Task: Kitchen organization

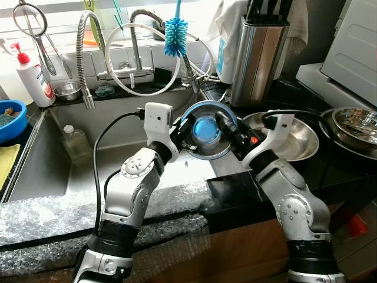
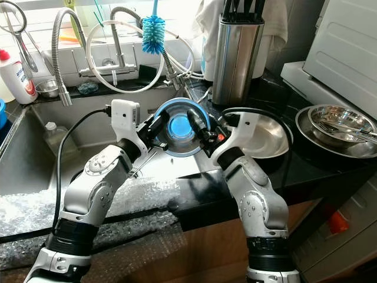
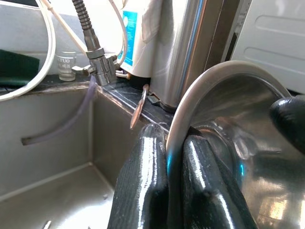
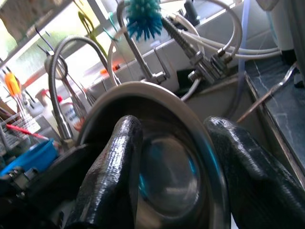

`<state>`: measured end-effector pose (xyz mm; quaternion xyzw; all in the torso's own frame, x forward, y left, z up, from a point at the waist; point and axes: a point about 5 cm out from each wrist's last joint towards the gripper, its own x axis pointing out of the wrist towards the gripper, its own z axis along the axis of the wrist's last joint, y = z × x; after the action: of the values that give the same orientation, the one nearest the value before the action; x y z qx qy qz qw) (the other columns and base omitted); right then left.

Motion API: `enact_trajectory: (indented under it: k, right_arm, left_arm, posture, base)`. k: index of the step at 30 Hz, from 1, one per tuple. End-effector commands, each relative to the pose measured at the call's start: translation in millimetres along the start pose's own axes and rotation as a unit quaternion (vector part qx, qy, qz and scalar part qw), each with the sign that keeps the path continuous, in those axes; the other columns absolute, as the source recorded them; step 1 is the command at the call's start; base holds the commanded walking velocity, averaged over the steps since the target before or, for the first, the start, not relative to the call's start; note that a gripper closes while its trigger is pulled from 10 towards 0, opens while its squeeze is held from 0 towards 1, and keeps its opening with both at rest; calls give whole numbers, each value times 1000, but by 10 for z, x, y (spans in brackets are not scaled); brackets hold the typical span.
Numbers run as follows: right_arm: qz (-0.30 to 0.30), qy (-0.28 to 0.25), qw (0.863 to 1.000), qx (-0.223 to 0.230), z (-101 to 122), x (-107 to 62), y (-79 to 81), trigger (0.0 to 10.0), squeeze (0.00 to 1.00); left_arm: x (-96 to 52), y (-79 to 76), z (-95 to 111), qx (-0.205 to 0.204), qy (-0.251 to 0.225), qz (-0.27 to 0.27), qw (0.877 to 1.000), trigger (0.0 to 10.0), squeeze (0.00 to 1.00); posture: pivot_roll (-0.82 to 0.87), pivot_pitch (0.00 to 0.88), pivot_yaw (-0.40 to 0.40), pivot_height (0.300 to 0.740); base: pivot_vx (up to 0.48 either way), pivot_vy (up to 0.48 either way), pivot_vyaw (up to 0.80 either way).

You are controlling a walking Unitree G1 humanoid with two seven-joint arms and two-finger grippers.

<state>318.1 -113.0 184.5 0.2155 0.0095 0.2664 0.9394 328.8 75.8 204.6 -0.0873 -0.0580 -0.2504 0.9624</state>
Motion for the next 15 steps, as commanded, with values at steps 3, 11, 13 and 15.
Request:
enact_trajectory:
  k: [3,11,13,15]
  right_arm:
    - [87,95,992,-3,-304,127,373,10000,0]
    - [114,146,982,-32,-423,118,441,10000,0]
    - [129,147,980,-37,-425,109,477,10000,0]
    - [138,145,979,-41,-418,103,499,10000,0]
  left_arm:
    - [63,-72,107,16,-24,6,1000,10000,0]
    - [66,-110,117,19,-30,-5,999,10000,0]
    - [64,-131,127,29,-35,-12,999,10000,0]
    - [63,-148,125,43,-36,-17,998,10000,0]
  posture:
    - [-171,0,0,740]
    - [-169,0,2,740]
    - [-169,0,2,740]
    - [-169,0,1,740]
  base:
    - [0,0,0]
    - [0,0,0]
    - [0,0,0]
    - [0,0,0]
